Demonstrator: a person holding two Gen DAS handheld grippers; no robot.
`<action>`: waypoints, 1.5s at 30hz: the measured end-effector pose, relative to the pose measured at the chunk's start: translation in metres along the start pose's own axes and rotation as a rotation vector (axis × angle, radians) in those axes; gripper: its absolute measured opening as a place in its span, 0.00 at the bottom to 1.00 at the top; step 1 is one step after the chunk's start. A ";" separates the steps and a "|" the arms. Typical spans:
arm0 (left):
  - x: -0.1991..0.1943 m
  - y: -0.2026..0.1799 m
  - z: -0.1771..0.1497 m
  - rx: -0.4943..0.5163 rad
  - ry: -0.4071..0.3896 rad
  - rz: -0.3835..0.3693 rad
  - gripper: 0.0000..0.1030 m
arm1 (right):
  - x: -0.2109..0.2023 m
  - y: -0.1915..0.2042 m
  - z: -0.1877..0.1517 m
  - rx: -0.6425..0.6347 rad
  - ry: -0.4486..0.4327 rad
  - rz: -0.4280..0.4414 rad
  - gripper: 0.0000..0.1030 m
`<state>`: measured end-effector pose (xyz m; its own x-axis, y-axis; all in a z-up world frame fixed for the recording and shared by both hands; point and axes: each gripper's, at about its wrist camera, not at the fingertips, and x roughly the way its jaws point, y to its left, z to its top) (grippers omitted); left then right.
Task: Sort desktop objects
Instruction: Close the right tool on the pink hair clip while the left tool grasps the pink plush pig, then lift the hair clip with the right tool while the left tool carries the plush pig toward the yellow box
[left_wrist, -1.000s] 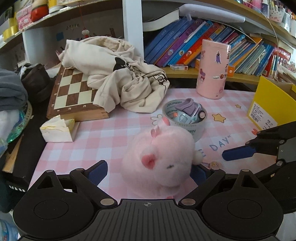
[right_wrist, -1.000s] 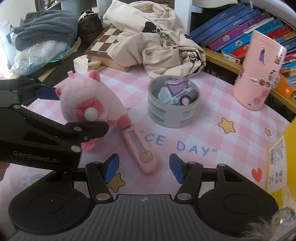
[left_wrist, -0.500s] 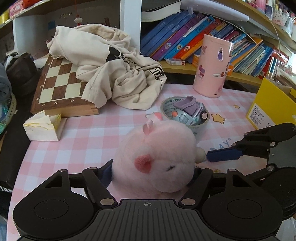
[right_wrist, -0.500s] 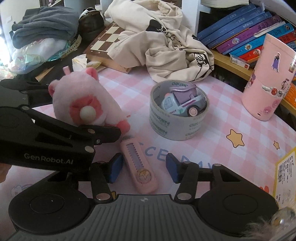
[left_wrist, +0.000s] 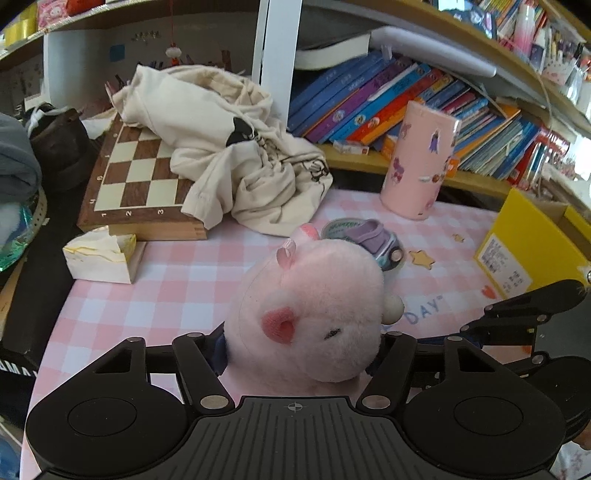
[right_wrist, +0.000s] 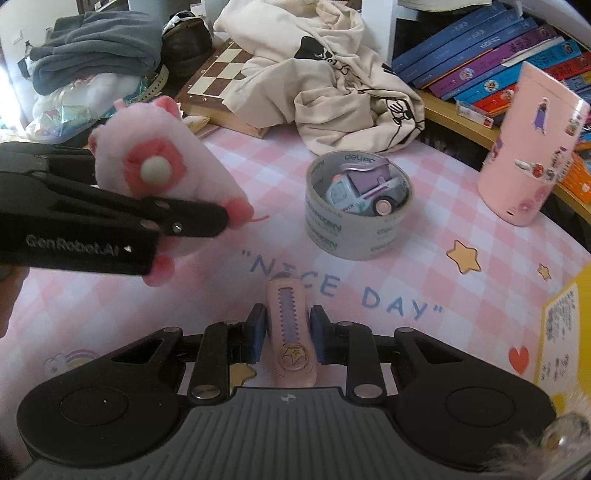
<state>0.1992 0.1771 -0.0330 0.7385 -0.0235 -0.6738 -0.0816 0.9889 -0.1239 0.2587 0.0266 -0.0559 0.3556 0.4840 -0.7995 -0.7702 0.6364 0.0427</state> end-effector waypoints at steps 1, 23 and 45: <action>-0.003 -0.001 -0.001 0.000 -0.001 -0.005 0.63 | -0.004 0.000 -0.001 0.004 0.004 -0.003 0.23; -0.071 -0.034 -0.022 0.043 -0.034 -0.113 0.63 | -0.095 -0.004 -0.063 0.164 0.007 -0.083 0.23; -0.101 -0.050 -0.045 0.082 -0.031 -0.184 0.63 | -0.122 0.017 -0.092 0.224 0.006 -0.103 0.23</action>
<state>0.0989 0.1237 0.0085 0.7560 -0.2016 -0.6227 0.1107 0.9771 -0.1820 0.1533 -0.0768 -0.0130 0.4222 0.4067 -0.8101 -0.5934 0.7996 0.0921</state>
